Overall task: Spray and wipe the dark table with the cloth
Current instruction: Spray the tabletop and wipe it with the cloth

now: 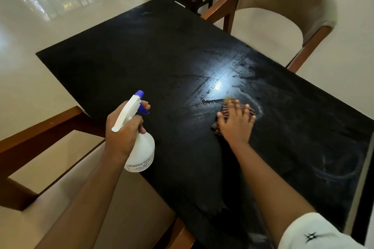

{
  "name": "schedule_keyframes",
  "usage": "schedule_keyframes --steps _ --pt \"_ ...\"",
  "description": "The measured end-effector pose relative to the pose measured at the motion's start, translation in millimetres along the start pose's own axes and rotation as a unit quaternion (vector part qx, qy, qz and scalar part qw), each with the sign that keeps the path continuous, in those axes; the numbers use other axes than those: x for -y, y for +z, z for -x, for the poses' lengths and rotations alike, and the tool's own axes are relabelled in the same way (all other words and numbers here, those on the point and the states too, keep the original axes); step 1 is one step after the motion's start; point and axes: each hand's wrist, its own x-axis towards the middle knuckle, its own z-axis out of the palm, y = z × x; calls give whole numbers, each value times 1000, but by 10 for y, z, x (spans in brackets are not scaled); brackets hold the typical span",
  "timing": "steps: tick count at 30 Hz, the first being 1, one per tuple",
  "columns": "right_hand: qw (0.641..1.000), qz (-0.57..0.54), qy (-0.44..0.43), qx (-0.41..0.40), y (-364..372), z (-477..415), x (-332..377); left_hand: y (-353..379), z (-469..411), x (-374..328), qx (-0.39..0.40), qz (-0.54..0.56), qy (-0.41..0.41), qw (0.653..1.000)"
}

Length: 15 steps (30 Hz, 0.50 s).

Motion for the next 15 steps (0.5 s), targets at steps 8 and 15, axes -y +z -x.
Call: schedule_keyframes --steps 8,15 --pt "988 -18 -148 33 141 244 703 145 -63 63 -18 4 -2 1000" --pt "993 2 -121 9 78 -199 262 308 -119 20 -11 17 10 1000"
